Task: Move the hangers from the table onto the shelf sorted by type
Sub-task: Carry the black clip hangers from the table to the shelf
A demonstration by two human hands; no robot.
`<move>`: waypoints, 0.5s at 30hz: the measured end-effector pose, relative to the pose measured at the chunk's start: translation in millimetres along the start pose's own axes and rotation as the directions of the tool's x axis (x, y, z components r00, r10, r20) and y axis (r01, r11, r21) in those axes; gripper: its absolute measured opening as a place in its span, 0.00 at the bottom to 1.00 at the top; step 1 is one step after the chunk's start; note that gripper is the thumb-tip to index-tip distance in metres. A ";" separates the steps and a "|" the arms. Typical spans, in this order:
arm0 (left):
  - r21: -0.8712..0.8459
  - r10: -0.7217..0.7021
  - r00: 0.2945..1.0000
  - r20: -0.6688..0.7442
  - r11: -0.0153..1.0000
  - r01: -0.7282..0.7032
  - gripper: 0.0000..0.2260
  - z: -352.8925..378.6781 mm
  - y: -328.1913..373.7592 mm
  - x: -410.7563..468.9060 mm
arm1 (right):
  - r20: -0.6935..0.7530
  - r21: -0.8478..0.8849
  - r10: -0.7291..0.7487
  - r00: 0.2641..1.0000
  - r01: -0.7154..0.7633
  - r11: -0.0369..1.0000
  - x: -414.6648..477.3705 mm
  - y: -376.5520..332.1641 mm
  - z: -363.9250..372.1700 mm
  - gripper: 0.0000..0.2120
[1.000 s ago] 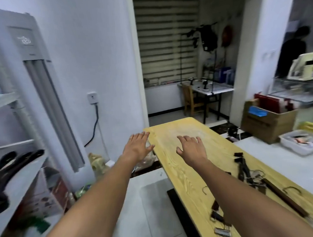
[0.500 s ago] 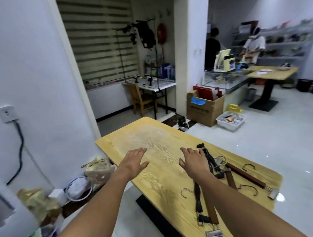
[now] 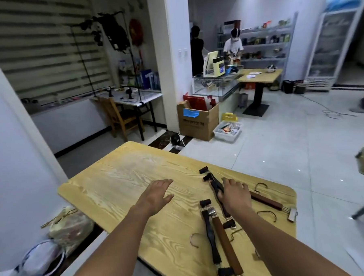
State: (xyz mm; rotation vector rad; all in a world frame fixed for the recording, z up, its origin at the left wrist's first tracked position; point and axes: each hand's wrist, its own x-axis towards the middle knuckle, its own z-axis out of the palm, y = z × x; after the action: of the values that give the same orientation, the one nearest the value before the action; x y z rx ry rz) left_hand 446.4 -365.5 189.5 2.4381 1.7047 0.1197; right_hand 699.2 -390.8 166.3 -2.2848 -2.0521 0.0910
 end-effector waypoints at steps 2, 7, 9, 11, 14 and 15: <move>0.002 0.037 0.999 0.011 0.999 -0.037 0.24 1.3 -5.2 25.2 | 0.014 0.010 0.046 0.999 -0.046 0.999 19.2 3.6 6.9 0.23; -0.001 0.094 0.995 0.035 0.996 -0.094 0.24 3.2 -11.6 88.2 | 0.037 0.045 0.113 0.993 -0.114 0.992 64.4 6.0 19.0 0.23; -0.004 0.105 0.993 0.056 0.994 -0.105 0.24 5.7 -13.6 110.8 | 0.050 0.037 0.119 0.992 -0.121 0.992 78.8 6.4 25.3 0.23; -0.001 0.112 0.991 0.075 0.994 -0.112 0.24 8.8 -14.2 129.5 | 0.068 0.037 0.131 0.989 -0.134 0.990 89.4 8.4 32.4 0.23; -0.007 0.136 0.986 0.099 0.991 -0.136 0.24 15.8 -11.0 156.2 | 0.084 0.042 0.159 0.984 -0.163 0.986 103.2 15.9 44.3 0.21; -0.012 0.150 0.983 0.103 0.989 -0.149 0.24 19.1 -8.8 164.4 | 0.087 0.046 0.170 0.982 -0.175 0.983 106.7 18.9 48.5 0.21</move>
State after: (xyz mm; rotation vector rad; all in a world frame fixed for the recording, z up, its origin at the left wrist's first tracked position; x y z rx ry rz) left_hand 498.1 -210.0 164.5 2.5204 1.4772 0.0140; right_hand 725.0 -286.2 116.6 -2.4606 -1.8575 0.2510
